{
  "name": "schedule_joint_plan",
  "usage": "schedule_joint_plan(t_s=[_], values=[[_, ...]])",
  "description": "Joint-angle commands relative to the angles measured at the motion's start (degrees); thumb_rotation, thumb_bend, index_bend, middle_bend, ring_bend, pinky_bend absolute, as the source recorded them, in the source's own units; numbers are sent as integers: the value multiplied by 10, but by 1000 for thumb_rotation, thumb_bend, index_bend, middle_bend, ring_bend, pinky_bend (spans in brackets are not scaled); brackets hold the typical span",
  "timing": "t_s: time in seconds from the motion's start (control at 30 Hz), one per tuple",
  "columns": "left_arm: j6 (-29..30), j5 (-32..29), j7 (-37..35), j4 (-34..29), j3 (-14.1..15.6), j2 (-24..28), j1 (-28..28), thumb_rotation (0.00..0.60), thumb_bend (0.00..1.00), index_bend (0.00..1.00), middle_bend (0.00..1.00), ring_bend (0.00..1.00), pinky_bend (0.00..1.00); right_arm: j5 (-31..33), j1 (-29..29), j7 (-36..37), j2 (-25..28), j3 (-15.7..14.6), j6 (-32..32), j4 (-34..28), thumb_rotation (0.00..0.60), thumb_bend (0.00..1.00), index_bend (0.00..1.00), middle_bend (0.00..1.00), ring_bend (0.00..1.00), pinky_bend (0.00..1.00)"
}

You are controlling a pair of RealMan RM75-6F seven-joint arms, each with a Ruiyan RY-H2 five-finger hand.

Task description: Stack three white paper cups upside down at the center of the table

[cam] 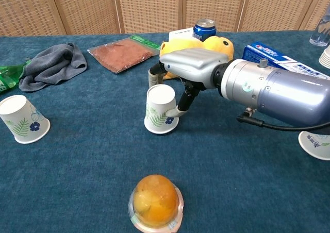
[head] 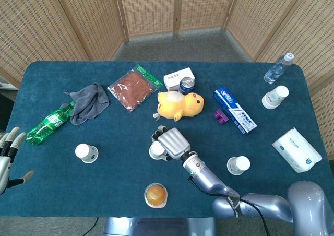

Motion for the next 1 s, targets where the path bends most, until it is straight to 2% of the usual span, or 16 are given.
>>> schedule_joint_plan(t_s=[0.03,0.17,0.47,0.6,0.77,1.0], values=[[0,0,-1,0,0,0,0,600,142,0,0,0,0,10,0,0,4,1,1,-8,600,268,257,275,105,546],[0,0,-1,0,0,0,0,600,142,0,0,0,0,17,0,-5,13,0,5,-21,600,275,138,173,16,512],[0,0,-1,-1,0,1,0,600,142,0,0,0,0,5,-9,-23,52,-7,37,-77,600,282,99,143,0,480],[3,2,-7,-4,0,4,1,600,142,0,0,0,0,-33,-34,-25,105,-22,76,-124,600,283,96,140,0,451],[6,2,-12,-7,0,9,3,600,142,0,0,0,0,-90,-81,2,173,-44,135,-149,600,281,97,123,0,331],[7,4,-5,-11,2,8,5,600,142,0,0,0,0,-132,-157,79,255,-62,217,-156,600,282,98,115,0,322]])
